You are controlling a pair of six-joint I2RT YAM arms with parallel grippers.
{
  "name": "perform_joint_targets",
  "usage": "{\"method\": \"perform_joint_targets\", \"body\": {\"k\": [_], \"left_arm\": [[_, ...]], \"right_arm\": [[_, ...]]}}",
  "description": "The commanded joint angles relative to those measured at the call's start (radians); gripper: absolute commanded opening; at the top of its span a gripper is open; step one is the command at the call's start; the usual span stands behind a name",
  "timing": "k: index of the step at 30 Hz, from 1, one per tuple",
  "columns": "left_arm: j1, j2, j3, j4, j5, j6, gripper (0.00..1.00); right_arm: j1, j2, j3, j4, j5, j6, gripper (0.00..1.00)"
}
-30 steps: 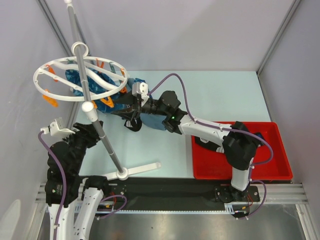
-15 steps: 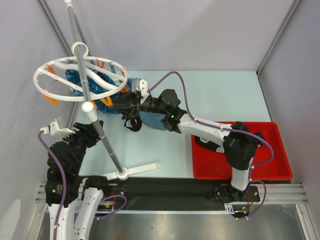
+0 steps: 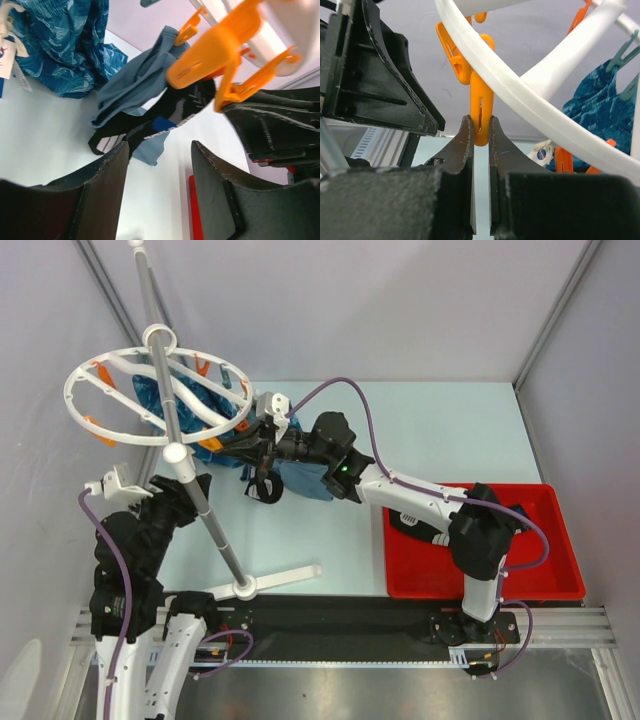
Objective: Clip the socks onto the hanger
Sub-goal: Open the clamp at the hanger.
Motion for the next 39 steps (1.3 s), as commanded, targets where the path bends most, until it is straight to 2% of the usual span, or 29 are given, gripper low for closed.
{"method": "perform_joint_targets", "body": {"k": [1,9,15,26,34,39], "left_arm": [[-0.005,0.037,0.048,0.058,0.056,-0.019,0.58],[-0.005,0.085,0.060,0.127,0.104,-0.084,0.58],[-0.005,0.120,0.062,0.183,0.125,-0.185,0.49],[-0.003,0.111,0.062,0.279,0.133,-0.258,0.50],[-0.005,0.140,0.013,0.409,0.185,-0.321,0.57],[-0.005,0.172,0.008,0.434,0.199,-0.305,0.60]], "right_arm": [[0.004,-0.062,0.060,-0.105,0.044,-0.022,0.00],[0.007,-0.081,0.213,-0.432,0.113,-0.056,0.00],[0.001,-0.064,0.282,-0.542,0.130,-0.082,0.00],[-0.021,-0.081,0.232,-0.516,0.117,-0.073,0.00],[-0.036,-0.085,0.210,-0.493,0.093,-0.040,0.00],[-0.036,-0.098,0.200,-0.490,0.078,-0.030,0.00]]}}
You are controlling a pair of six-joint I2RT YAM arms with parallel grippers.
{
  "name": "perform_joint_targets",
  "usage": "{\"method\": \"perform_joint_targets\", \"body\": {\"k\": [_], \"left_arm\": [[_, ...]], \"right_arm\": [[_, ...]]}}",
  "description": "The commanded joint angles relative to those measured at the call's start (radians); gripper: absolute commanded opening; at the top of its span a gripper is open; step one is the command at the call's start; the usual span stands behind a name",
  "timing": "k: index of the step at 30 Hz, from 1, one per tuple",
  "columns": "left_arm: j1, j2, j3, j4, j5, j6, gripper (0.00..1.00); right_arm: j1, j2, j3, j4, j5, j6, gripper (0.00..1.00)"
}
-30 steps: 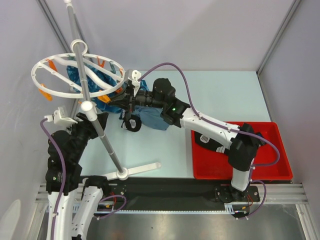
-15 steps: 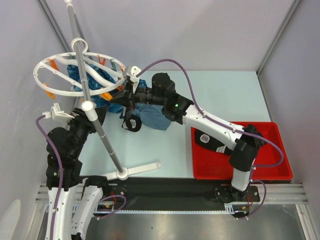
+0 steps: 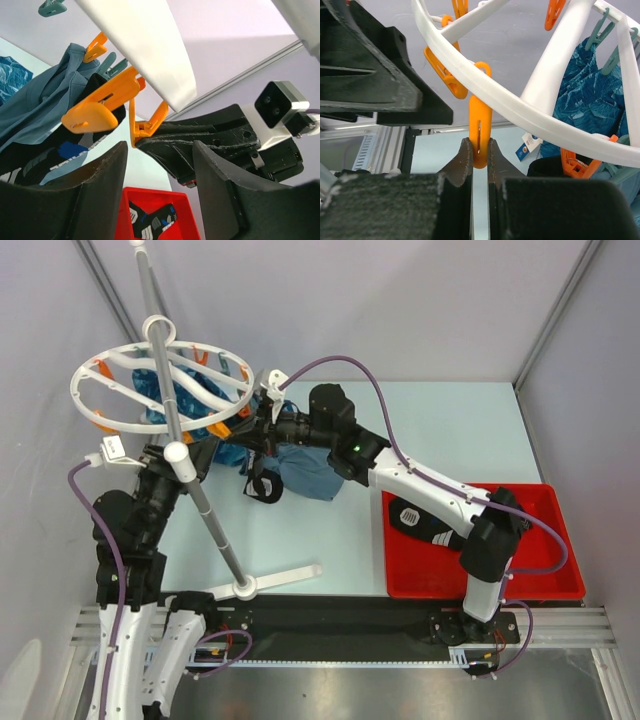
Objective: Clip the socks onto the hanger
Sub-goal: Open the clamp at the hanger.
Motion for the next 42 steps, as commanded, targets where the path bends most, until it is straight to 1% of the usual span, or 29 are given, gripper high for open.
{"method": "perform_joint_targets", "body": {"k": [1,10,13,16,20,24,29,34,36,42], "left_arm": [[-0.003,0.032,-0.004,0.071,0.040,-0.006,0.60],[-0.004,0.053,0.028,0.085,0.005,0.057,0.60],[-0.004,0.065,0.040,0.087,0.003,0.080,0.59],[-0.009,0.076,0.062,0.052,-0.015,0.123,0.58],[-0.015,0.078,0.079,0.058,-0.038,0.161,0.57],[-0.027,0.099,0.094,0.064,-0.046,0.186,0.54],[-0.038,0.116,0.098,0.067,-0.047,0.210,0.53],[-0.041,0.125,0.102,0.058,-0.040,0.230,0.48],[-0.043,0.127,0.105,0.051,-0.043,0.237,0.44],[-0.044,0.133,0.111,0.041,-0.037,0.252,0.43]], "right_arm": [[-0.004,-0.060,-0.005,0.034,-0.018,0.020,0.00],[0.018,-0.049,0.003,0.030,-0.018,0.010,0.00],[0.024,-0.043,0.007,0.028,-0.015,0.006,0.00],[0.028,-0.035,0.019,0.017,-0.013,0.004,0.00],[0.032,-0.026,0.027,0.013,-0.013,0.003,0.00],[0.036,-0.020,0.036,0.006,-0.010,0.000,0.00],[0.041,-0.016,0.041,0.002,-0.007,-0.003,0.00],[0.039,-0.009,0.047,0.000,-0.007,-0.002,0.00],[0.041,-0.008,0.049,0.000,-0.007,-0.002,0.00],[0.041,0.000,0.055,-0.006,-0.007,-0.002,0.00]]}}
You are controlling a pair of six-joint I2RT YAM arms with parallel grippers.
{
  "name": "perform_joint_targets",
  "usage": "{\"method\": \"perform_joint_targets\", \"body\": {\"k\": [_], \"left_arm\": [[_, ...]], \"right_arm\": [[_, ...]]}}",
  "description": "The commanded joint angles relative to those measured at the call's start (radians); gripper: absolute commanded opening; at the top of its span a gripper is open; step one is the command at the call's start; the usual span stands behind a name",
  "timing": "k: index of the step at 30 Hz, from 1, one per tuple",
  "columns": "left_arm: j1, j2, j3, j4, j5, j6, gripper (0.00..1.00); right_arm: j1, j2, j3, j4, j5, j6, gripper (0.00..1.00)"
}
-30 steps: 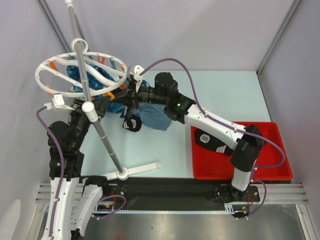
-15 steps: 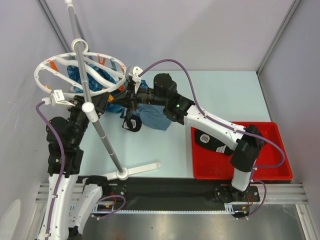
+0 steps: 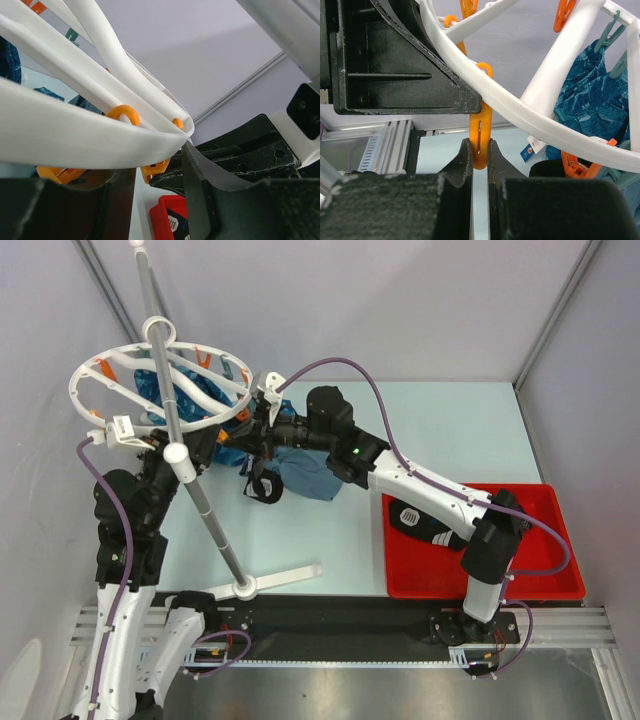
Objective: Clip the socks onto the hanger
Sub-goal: Open the clamp at the hanger.
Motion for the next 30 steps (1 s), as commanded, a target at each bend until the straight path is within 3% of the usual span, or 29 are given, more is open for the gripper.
{"method": "perform_joint_targets", "body": {"k": [1,5,10,19,30], "left_arm": [[-0.009,0.017,0.044,-0.002,0.004,0.032,0.44],[-0.009,0.010,0.043,-0.015,-0.001,0.046,0.50],[-0.009,0.004,0.047,-0.023,-0.004,0.064,0.49],[-0.009,0.014,0.049,-0.032,0.007,0.081,0.39],[-0.009,0.036,0.051,-0.023,0.008,0.066,0.48]], "right_arm": [[0.013,0.009,0.055,0.008,-0.015,-0.007,0.00],[0.014,0.011,0.056,0.006,-0.017,-0.009,0.00],[0.016,0.021,0.067,-0.005,-0.021,-0.013,0.00],[0.022,0.021,0.070,-0.008,-0.017,-0.018,0.00],[0.032,0.024,0.075,-0.017,-0.020,-0.033,0.00]]}}
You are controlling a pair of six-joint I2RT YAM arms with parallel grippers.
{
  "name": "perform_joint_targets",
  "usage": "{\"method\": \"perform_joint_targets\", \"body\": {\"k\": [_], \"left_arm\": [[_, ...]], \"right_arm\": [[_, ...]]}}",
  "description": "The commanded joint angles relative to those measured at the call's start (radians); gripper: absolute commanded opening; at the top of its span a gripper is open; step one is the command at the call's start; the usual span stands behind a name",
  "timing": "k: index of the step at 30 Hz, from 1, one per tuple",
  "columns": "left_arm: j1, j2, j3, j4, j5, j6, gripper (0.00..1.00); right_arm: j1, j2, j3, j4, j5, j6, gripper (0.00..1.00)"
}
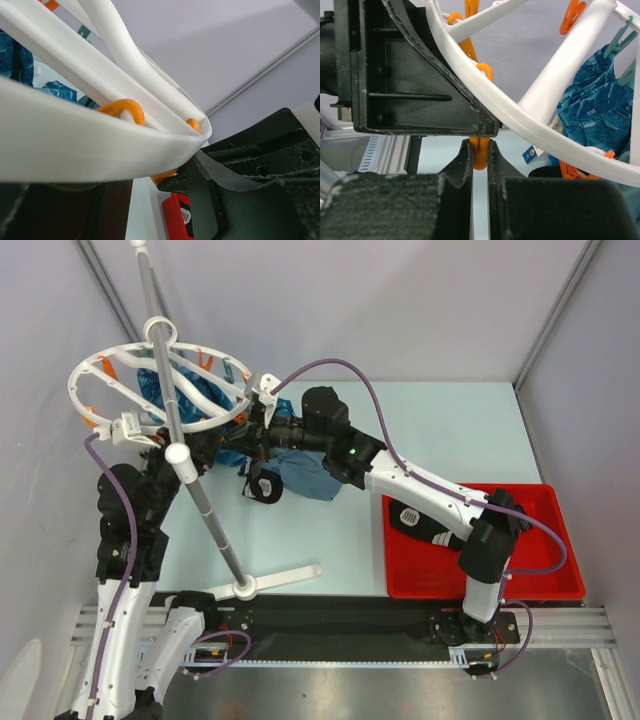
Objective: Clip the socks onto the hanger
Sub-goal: Open the clamp at the hanger.
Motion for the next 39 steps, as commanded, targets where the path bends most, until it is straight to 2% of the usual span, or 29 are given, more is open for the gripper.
{"method": "perform_joint_targets", "body": {"k": [1,7,12,21,27,30,31,32,33,34,35,39], "left_arm": [[-0.007,0.017,0.036,0.027,0.009,-0.003,0.48],[-0.007,0.007,0.055,0.013,-0.020,-0.001,0.44],[-0.007,-0.018,0.050,-0.002,-0.056,-0.006,0.47],[-0.007,-0.024,0.036,0.010,-0.075,-0.029,0.45],[-0.007,-0.004,0.038,0.010,-0.063,-0.041,0.27],[-0.007,0.001,0.043,0.001,-0.061,-0.037,0.04],[-0.007,0.004,0.049,-0.005,-0.061,-0.038,0.00],[-0.007,0.007,0.050,-0.011,-0.060,-0.037,0.00],[-0.007,0.010,0.050,-0.013,-0.058,-0.036,0.00],[-0.007,0.008,0.047,-0.015,-0.058,-0.036,0.00],[-0.007,0.008,0.046,-0.016,-0.060,-0.040,0.00],[-0.007,0.004,0.038,-0.016,-0.067,-0.036,0.00]], "right_arm": [[0.017,0.007,0.049,-0.001,-0.020,-0.022,0.00],[0.018,0.010,0.051,-0.007,-0.014,-0.026,0.00],[0.018,0.015,0.058,-0.019,-0.007,-0.031,0.00],[0.020,0.018,0.061,-0.022,-0.011,-0.034,0.00],[0.023,0.016,0.061,-0.024,-0.012,-0.037,0.00],[0.023,0.015,0.061,-0.027,-0.020,-0.048,0.00],[0.026,0.015,0.061,-0.028,-0.017,-0.051,0.00],[0.029,0.015,0.063,-0.031,0.000,-0.051,0.02],[0.028,0.015,0.064,-0.034,0.006,-0.056,0.10],[0.029,0.015,0.064,-0.036,0.009,-0.057,0.21],[0.029,0.013,0.064,-0.043,0.017,-0.060,0.36],[0.031,-0.008,0.051,-0.056,0.049,-0.071,0.55]]}}
